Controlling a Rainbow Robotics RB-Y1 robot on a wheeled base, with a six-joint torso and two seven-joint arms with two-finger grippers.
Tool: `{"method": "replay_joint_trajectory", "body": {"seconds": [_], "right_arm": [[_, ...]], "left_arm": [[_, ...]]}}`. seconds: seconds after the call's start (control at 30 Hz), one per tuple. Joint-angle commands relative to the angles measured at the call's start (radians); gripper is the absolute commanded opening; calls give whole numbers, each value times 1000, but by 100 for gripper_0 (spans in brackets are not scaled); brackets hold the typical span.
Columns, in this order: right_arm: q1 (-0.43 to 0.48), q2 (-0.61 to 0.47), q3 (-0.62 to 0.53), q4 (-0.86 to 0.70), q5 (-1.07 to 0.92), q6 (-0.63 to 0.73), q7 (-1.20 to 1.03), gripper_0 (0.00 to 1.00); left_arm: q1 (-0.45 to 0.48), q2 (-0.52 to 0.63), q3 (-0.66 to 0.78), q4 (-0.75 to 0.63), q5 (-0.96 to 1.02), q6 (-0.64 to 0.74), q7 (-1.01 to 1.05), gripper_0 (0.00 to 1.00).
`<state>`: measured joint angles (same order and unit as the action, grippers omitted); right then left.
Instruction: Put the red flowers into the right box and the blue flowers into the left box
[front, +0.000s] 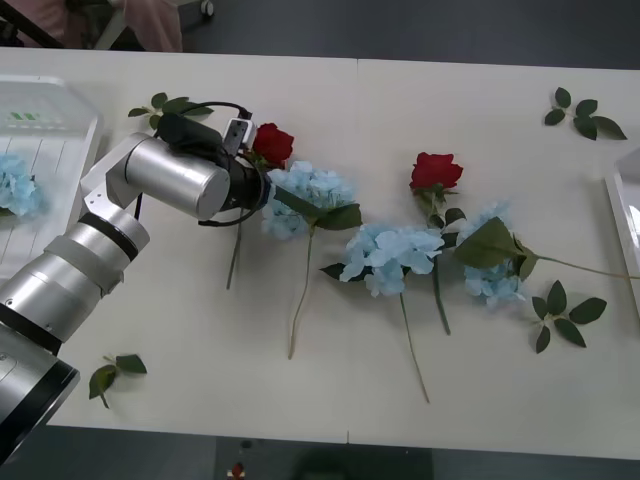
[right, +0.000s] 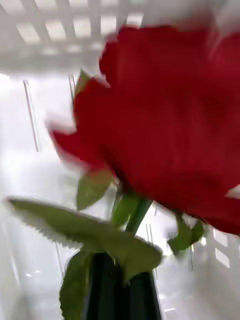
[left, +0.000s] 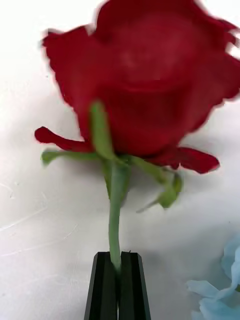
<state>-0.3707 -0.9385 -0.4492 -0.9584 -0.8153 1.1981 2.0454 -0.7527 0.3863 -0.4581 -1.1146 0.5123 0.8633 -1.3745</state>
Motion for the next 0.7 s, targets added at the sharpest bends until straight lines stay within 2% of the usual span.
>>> {"method": "replay_joint_trajectory", "body": {"seconds": [0.03, 0.07, 0.1, 0.27, 0.43, 0.57, 0.7], "right_arm": [[7, -2, 27, -14, -28, -48, 15, 82], [7, 0, 30, -14, -28, -48, 15, 98], [6, 1, 30, -14, -31, -48, 19, 100], [6, 0, 35, -28, -94, -34, 41, 100], [-8, 1, 17, -149, -119, 81, 39, 100], [-25, 0, 10, -197, -163, 149, 38, 100], [-96, 1, 7, -227, -292, 253, 55, 100]], "left_arm": [[-30, 33, -30, -21, -8, -15, 18, 0], [-30, 39, -34, -21, -6, -15, 20, 0], [-30, 48, -34, -24, -1, -18, 18, 0], [-28, 137, -34, -111, 112, -26, 26, 0], [-28, 270, -16, -280, 350, -24, 45, 0], [-28, 315, 7, -358, 468, -20, 54, 0], [-2, 355, 65, -479, 678, -23, 124, 0]]}}
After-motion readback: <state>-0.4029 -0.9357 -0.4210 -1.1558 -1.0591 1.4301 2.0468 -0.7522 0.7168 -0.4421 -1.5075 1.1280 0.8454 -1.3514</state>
